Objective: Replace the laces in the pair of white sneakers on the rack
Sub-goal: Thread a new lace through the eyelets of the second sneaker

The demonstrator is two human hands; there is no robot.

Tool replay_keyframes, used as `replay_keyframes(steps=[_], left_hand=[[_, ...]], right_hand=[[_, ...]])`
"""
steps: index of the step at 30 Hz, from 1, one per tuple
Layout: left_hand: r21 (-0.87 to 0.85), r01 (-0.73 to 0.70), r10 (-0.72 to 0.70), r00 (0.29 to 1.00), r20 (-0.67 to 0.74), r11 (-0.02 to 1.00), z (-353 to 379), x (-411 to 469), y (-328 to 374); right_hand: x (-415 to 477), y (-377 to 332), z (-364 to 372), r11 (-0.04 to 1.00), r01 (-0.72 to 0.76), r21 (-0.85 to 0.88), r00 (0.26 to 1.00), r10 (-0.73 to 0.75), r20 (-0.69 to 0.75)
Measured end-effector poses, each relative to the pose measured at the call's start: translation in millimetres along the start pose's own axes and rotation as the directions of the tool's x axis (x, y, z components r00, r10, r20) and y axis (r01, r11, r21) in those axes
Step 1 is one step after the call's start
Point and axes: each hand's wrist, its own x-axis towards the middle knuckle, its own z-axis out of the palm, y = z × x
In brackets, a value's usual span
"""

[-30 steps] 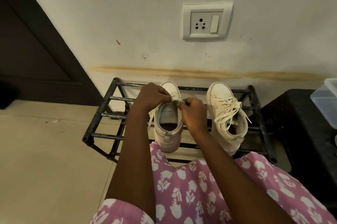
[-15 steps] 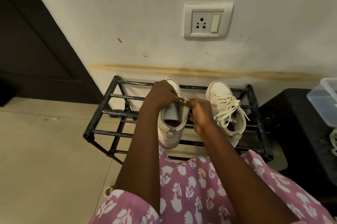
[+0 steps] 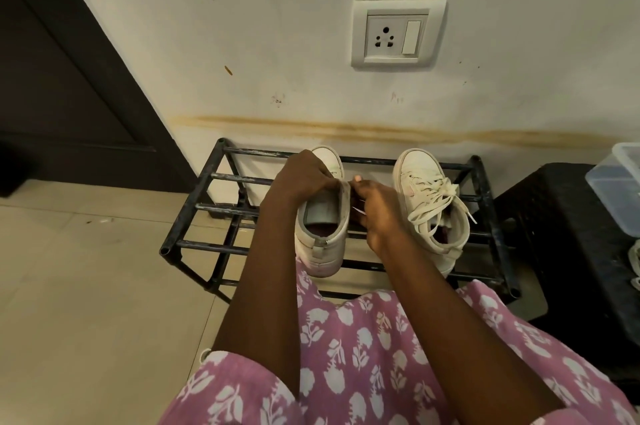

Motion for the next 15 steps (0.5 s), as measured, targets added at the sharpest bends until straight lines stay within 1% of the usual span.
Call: replay_keyframes(steps=[3, 6, 11, 15], left_hand=[[-0.011, -0.024, 0.024, 0.999, 0.022, 1.000, -0.1, -0.3, -0.6], [0.014, -0.014, 0.013, 0.999, 0.037, 1.000, 0.1, 0.7, -1.8], [-0.031, 0.001, 0.000, 0.999, 0.044, 1.000, 1.6, 0.6, -1.7], [-0.054, -0.013, 0.015, 0.999, 0.036, 0.998, 0.4, -0.9, -5.4]], right_hand=[[2.5, -2.2, -1.2, 0.997, -0.070, -0.019, 0.997, 0.071, 0.039], [3.5, -1.5, 2.5, 0.997, -0.069, -0.021, 0.996, 0.070, 0.051], [6.7, 1.4, 8.3, 0.998, -0.052, -0.031, 0.999, 0.052, -0.017], [6.8, 2.1, 16.2, 0.997, -0.047, 0.068, 0.996, 0.051, -0.067]])
